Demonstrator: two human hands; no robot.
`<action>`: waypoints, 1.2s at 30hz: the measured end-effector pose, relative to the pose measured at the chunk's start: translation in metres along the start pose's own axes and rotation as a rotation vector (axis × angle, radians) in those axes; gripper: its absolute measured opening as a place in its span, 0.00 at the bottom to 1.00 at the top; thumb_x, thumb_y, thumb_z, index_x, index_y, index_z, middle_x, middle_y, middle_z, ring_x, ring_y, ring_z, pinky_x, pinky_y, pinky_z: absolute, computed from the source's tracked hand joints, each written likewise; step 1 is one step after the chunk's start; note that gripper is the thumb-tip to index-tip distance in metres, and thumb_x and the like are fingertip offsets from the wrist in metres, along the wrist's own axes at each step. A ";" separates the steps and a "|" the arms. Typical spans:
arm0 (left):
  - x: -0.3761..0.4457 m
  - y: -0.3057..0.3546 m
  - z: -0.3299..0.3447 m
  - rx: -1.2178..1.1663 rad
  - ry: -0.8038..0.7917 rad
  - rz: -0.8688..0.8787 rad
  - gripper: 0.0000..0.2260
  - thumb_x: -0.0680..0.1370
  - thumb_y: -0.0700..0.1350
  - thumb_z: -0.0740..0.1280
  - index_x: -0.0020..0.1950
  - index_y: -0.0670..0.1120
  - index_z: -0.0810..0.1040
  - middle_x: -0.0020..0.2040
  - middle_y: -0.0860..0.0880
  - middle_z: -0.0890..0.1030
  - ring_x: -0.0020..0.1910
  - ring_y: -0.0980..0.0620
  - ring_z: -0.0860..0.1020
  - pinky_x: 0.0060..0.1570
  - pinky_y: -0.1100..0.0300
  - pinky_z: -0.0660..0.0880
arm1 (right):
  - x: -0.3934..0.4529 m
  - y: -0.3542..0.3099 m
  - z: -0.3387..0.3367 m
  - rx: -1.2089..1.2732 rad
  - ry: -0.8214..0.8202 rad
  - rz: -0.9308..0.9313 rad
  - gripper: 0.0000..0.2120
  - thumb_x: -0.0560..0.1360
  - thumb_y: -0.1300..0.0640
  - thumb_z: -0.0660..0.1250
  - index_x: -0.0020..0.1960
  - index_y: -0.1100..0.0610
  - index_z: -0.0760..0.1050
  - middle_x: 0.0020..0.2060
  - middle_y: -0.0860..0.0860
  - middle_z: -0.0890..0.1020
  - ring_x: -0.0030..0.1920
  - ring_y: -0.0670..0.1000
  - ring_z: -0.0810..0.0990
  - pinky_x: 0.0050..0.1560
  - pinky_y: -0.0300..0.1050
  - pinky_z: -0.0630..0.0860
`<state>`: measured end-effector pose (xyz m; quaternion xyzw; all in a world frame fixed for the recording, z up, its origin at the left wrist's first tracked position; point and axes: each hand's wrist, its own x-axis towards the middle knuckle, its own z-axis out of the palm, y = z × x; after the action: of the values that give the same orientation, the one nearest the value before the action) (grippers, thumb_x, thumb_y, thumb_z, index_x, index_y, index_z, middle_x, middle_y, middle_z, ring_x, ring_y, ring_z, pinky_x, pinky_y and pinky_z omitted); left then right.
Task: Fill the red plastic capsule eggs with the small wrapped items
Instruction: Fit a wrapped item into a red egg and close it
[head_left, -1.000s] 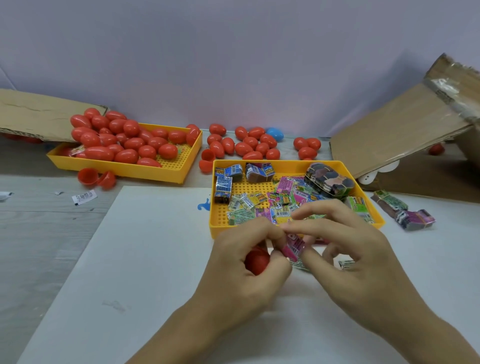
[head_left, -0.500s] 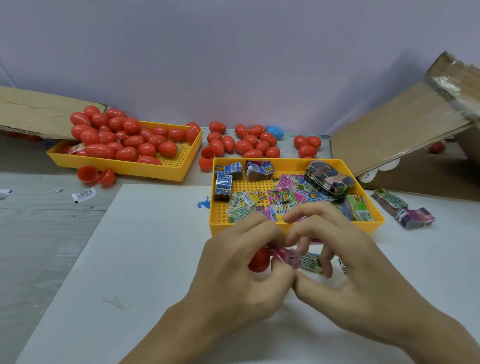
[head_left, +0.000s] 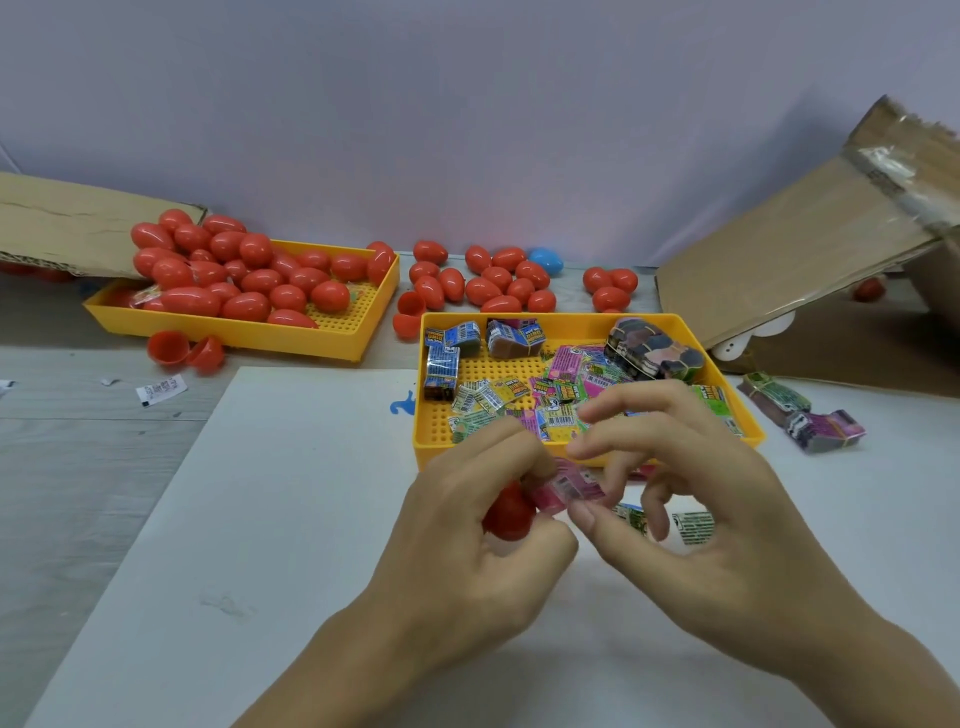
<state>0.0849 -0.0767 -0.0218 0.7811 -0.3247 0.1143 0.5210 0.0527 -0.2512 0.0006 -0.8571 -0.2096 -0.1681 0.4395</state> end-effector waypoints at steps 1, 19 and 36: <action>0.000 0.000 0.000 0.009 0.004 -0.007 0.03 0.67 0.44 0.62 0.38 0.46 0.70 0.35 0.55 0.67 0.32 0.54 0.66 0.32 0.68 0.60 | 0.000 -0.001 0.000 -0.013 -0.006 -0.019 0.12 0.71 0.55 0.71 0.53 0.44 0.79 0.58 0.46 0.75 0.39 0.50 0.80 0.29 0.45 0.72; -0.005 0.007 -0.007 0.149 -0.064 0.086 0.04 0.68 0.45 0.65 0.37 0.50 0.70 0.35 0.54 0.73 0.32 0.55 0.69 0.29 0.56 0.67 | -0.003 -0.002 -0.002 -0.150 -0.230 0.081 0.08 0.71 0.42 0.67 0.47 0.44 0.78 0.61 0.40 0.70 0.47 0.48 0.78 0.39 0.28 0.67; -0.004 0.010 -0.015 0.170 -0.115 0.107 0.07 0.70 0.48 0.64 0.36 0.46 0.69 0.35 0.54 0.67 0.33 0.52 0.67 0.29 0.54 0.64 | -0.002 -0.004 0.002 0.136 -0.140 0.084 0.10 0.69 0.48 0.72 0.48 0.43 0.76 0.55 0.44 0.74 0.36 0.51 0.76 0.28 0.42 0.68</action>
<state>0.0786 -0.0641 -0.0101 0.8093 -0.3844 0.1240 0.4265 0.0490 -0.2476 0.0012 -0.8430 -0.2148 -0.0747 0.4875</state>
